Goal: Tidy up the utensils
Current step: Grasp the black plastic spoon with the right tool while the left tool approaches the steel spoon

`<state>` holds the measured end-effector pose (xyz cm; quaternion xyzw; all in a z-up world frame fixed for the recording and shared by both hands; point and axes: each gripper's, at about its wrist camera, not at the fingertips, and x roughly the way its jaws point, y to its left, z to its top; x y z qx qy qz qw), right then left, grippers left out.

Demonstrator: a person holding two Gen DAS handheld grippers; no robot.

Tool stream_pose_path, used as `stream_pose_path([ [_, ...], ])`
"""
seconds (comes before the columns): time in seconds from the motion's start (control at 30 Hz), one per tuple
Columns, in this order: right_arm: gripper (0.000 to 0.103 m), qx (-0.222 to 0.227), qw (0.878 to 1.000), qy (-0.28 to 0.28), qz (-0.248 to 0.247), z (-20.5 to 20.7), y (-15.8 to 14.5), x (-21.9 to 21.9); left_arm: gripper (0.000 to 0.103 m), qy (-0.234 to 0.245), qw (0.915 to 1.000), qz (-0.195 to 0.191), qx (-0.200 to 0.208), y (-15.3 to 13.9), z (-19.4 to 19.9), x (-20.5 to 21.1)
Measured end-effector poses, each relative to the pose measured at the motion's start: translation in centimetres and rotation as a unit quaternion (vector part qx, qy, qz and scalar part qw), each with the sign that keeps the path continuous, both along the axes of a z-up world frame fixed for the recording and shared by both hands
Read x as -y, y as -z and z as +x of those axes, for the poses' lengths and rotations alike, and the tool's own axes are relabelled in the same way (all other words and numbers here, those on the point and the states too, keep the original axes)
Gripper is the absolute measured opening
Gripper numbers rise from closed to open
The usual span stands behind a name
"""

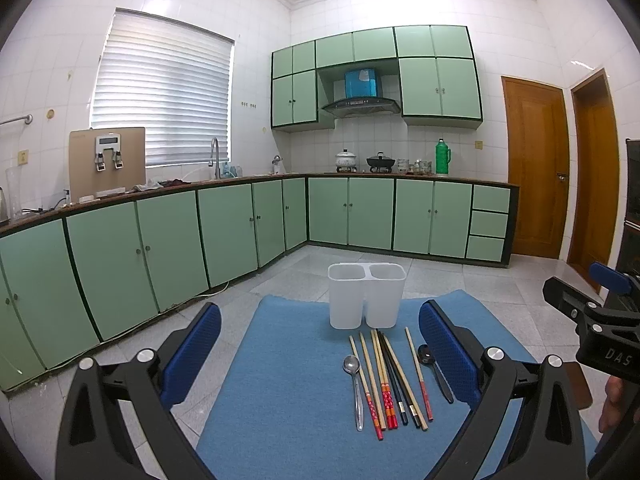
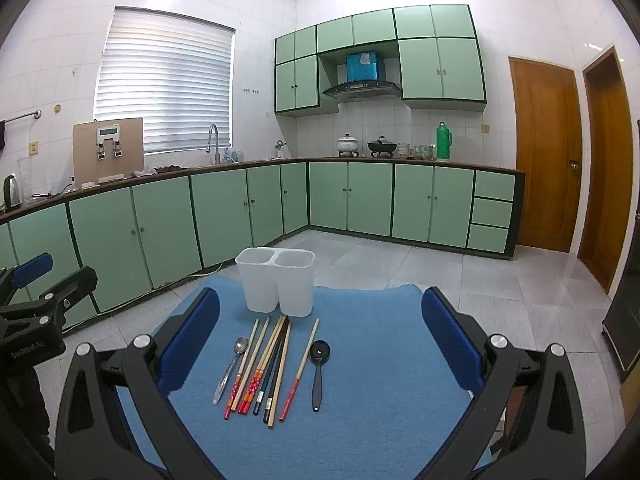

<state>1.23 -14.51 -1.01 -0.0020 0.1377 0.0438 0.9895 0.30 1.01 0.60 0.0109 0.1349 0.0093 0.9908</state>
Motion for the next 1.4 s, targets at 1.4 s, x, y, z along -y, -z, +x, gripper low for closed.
stream_pose_path([
  [1.4, 0.071, -0.297, 0.954, 0.006, -0.041, 23.2, 16.6, -1.6, 0.095, -0.04, 0.9675, 0.004, -0.25, 15.7, 20.1, -2.8],
])
